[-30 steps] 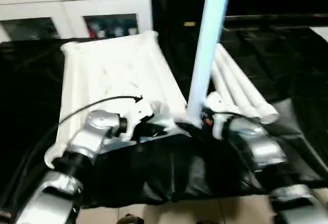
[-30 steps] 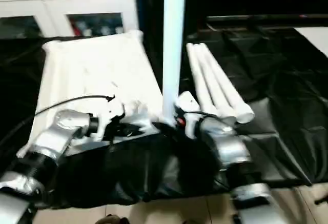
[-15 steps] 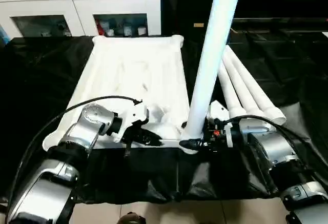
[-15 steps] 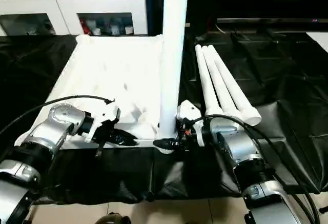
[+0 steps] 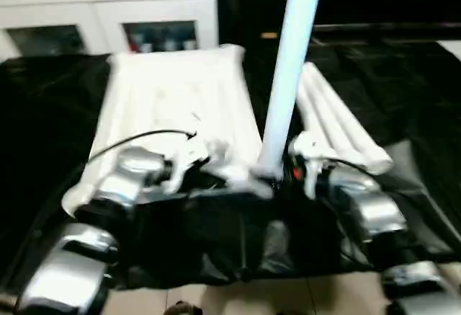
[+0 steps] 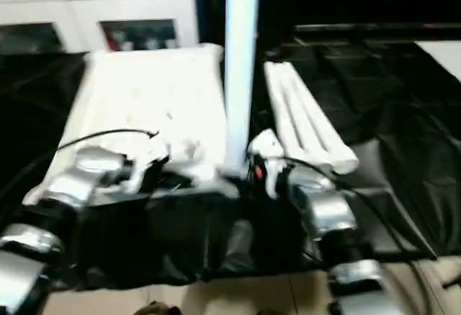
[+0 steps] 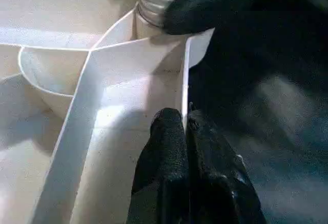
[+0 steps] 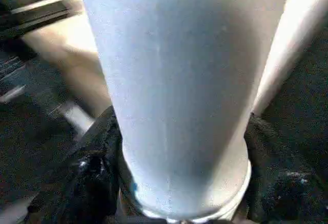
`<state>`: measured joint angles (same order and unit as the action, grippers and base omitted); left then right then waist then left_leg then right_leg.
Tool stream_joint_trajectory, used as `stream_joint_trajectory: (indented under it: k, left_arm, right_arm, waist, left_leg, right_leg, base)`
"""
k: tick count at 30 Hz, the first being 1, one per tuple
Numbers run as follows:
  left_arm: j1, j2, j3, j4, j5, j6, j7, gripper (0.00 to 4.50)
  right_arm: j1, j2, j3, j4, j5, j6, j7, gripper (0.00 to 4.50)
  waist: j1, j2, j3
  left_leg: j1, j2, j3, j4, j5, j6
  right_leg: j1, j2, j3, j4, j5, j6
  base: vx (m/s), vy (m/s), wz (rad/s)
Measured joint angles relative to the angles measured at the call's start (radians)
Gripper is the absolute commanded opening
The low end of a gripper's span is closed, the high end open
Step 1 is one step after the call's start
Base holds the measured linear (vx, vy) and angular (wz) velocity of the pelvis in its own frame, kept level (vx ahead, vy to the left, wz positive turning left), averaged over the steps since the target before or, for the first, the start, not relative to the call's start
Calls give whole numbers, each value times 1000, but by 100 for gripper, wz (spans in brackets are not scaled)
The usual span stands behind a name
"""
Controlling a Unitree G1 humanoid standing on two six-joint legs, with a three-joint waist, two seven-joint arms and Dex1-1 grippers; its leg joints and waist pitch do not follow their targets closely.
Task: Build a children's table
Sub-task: Rotate leg to tighten
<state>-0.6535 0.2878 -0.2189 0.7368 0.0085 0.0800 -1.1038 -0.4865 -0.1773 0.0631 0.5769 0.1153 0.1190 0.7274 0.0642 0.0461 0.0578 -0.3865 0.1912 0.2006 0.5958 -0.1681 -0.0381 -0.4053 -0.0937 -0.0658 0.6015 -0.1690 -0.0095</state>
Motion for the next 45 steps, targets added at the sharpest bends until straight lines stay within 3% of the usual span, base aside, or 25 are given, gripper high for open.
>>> stream_joint_trajectory:
  k: [3, 4, 5, 12, 17, 25, 30, 38, 45]
  left_arm:
    - [69, -38, 25, -134, 25, 81, 117, 0]
    - [71, -47, 25, -148, 26, 101, 130, 0]
    - [86, -51, 26, -173, 26, 116, 149, 0]
    - [121, -41, 20, -233, 24, 126, 150, 0]
    - [126, -11, 10, -232, 12, 98, 80, 0]
    - [94, 58, -19, -171, -23, 46, -141, 0]
    - [53, 77, -38, -103, -26, 12, -237, 0]
    - [9, 84, -45, -22, -27, -39, -321, 0]
    - [-1, 77, -42, 16, -28, -58, -323, 0]
  right_arm:
    - [11, 80, -28, -16, -27, 7, -187, 272]
    - [10, 85, -28, -19, -31, 9, -217, 307]
    - [13, 96, -29, -26, -37, 10, -240, 307]
    - [34, 88, -8, -48, -49, -15, -217, 384]
    - [32, 27, 21, -48, -42, -23, -71, 384]
    - [11, -128, 94, -49, -8, -30, 274, 384]
    - [-10, -174, 133, -54, 9, -13, 450, 369]
    - [-23, -181, 145, -52, 23, 0, 526, 308]
    - [-3, -159, 131, -57, 28, 5, 500, 278]
  waist:
    - [-16, 0, 0]
    - [-17, 1, -1]
    - [-18, 1, -1]
    - [-25, 3, -2]
    - [-22, 3, -2]
    - [6, 2, -2]
    - [27, 2, -1]
    - [44, 2, -1]
    - [48, 1, -1]
  left_leg:
    - [2, 0, -1, -3, 0, 0]
    - [2, 0, -1, -4, 0, 0]
    - [2, 0, -1, -5, 0, 0]
    - [1, -1, 0, -6, 0, 0]
    - [1, -1, 0, -6, 0, 0]
    - [-1, -1, 0, -4, 0, 0]
    - [-1, 0, 0, -3, 0, 0]
    - [-2, 0, 1, 0, 0, 0]
    - [-2, 0, 1, 0, 0, 0]
  right_leg:
    - [0, 1, 0, 0, -1, 2]
    - [0, 1, 0, -1, -1, 2]
    - [0, 1, 0, -2, -2, 2]
    - [0, 1, 1, -5, -2, 4]
    - [0, 1, 0, -5, -2, 3]
    - [1, 1, 0, -5, -2, 3]
    - [1, 1, 0, -3, -2, 3]
    - [1, 0, 0, -1, -2, 3]
    - [1, 0, 0, -1, -2, 3]
  base:
    - [0, 0, 0]
    - [0, 0, 0]
    - [0, 0, 0]
    - [0, 0, 0]
    - [0, 0, 0]
    - [0, 0, 0]
    - [0, 0, 0]
    - [0, 0, 0]
    - [0, 0, 0]
